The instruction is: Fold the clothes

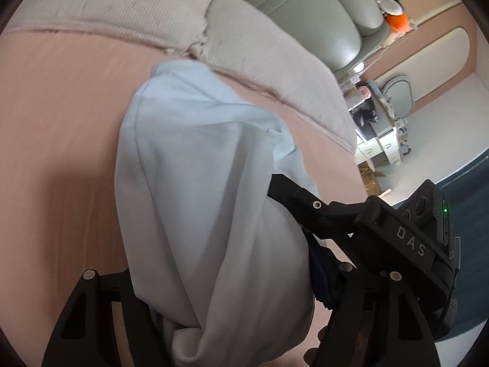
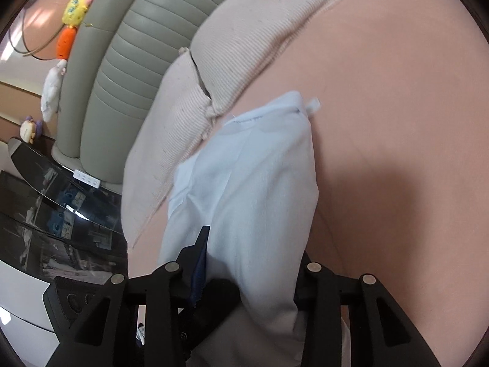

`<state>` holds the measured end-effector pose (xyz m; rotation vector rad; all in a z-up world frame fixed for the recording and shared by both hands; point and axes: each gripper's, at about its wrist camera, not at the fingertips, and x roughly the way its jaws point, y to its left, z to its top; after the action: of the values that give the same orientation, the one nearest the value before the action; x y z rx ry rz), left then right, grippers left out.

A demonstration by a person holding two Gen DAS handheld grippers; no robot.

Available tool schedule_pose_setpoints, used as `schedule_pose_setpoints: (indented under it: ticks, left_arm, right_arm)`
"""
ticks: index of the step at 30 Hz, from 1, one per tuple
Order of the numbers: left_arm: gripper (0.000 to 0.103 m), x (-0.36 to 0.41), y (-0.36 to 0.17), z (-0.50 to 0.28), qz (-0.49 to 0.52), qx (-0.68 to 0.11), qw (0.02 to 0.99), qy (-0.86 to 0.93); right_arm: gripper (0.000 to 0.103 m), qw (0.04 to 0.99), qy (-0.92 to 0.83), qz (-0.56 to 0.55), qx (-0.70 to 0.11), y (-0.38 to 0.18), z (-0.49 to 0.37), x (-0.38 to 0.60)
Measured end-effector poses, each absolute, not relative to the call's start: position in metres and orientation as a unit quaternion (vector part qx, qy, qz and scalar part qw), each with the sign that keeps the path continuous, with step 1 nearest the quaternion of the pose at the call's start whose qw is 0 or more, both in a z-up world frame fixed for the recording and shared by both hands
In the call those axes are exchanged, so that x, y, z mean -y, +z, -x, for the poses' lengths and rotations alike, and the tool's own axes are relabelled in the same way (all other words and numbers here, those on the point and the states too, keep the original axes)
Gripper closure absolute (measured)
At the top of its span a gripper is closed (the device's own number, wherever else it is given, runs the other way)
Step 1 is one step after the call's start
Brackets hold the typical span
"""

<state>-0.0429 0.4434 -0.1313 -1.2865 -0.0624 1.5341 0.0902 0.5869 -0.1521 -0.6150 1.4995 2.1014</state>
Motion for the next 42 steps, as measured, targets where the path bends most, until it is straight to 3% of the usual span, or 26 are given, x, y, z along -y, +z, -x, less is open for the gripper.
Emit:
schedule_pose_setpoints:
  ticks: [18, 30, 42]
  left_arm:
    - [0.034, -0.478, -0.061, -0.039, 0.48, 0.029, 0.635, 0.605]
    - [0.033, -0.567, -0.029, -0.197, 0.459, -0.02, 0.743, 0.486]
    - [0.033, -0.65, -0.03, -0.339, 0.475, -0.141, 0.793, 0.355]
  right_arm:
    - [0.063, 0.296, 0.807, 0.156, -0.487, -0.059, -0.185, -0.594]
    - [0.063, 0.428, 0.774, 0.09, -0.458, -0.009, -0.375, -0.611]
    - [0.063, 0.546, 0.664, 0.041, -0.509, -0.014, -0.537, -0.62]
